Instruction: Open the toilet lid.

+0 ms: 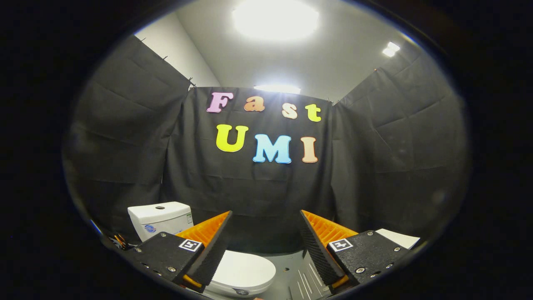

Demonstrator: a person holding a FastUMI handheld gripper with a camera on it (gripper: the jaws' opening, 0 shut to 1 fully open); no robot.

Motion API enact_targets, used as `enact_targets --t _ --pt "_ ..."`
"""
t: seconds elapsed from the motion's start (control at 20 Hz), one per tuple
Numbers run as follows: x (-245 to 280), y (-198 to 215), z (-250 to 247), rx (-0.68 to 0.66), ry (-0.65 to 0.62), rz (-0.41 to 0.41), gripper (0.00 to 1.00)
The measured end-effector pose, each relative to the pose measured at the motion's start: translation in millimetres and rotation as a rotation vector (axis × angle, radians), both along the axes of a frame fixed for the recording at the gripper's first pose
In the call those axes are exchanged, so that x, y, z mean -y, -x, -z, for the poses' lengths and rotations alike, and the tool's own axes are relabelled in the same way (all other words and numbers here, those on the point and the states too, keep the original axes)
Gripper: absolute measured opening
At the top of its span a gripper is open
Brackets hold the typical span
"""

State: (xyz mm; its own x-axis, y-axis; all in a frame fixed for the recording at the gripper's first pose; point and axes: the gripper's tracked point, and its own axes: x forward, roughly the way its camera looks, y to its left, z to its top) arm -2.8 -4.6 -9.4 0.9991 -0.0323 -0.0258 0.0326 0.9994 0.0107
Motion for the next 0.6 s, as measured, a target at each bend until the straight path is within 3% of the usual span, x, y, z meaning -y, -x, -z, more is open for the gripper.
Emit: enact_targets --t 0.15,0.6 --pt "8 -1 6 -0.015 -0.010 0.034 0.95" --pt "-5 -11 39 -0.042 -0.074 -0.029 0.95"
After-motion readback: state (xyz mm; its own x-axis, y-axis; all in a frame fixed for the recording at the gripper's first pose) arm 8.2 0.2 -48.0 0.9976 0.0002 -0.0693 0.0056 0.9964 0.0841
